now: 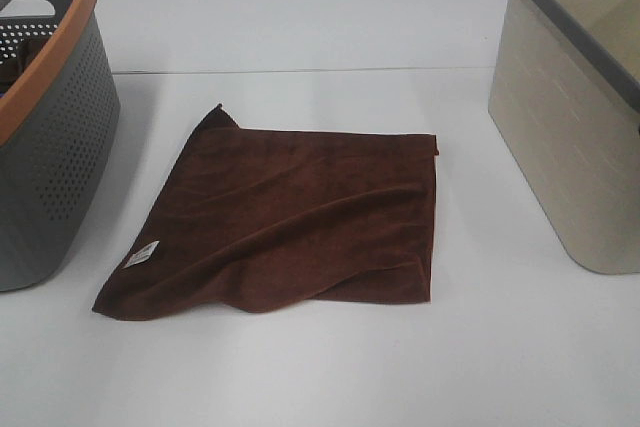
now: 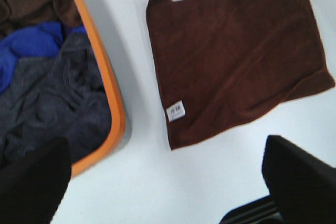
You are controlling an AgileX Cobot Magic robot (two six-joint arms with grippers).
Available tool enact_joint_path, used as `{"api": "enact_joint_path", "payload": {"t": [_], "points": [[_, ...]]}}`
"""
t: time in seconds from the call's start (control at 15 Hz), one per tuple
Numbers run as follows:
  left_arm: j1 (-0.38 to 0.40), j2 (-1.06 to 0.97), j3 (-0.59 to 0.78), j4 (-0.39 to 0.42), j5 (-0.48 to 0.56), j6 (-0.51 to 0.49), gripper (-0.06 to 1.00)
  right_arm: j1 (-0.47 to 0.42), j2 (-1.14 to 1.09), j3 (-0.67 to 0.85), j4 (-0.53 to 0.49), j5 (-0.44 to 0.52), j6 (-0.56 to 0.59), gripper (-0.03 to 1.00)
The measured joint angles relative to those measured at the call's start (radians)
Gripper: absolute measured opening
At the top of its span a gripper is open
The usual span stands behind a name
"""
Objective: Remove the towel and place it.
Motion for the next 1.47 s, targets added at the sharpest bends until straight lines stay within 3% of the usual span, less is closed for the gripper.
{"api": "enact_joint_path", "payload": {"t": [0.33,0.53,0.67,1.0,1.47], "points": [[0.0,-0.419,0.521,0.009,-0.096,-0.019,0.93,0.0,-0.342,0.321,-0.056,0.007,0.0,0.8],[0.0,-0.664,0.726,0.053,-0.119,-0.019,0.93,0.0,-0.547,0.447,-0.128,-0.017,0.023,0.8],[0.0,-0.821,0.809,0.066,-0.132,-0.019,0.93,0.0,-0.642,0.46,-0.141,-0.086,0.027,0.8],[0.0,-1.085,0.86,0.036,-0.16,0.048,0.93,0.0,-0.73,0.488,-0.143,-0.117,0.027,0.8],[0.0,-1.106,0.86,-0.026,-0.161,0.111,0.93,0.0,-0.73,0.491,-0.145,-0.118,0.027,0.8]]}}
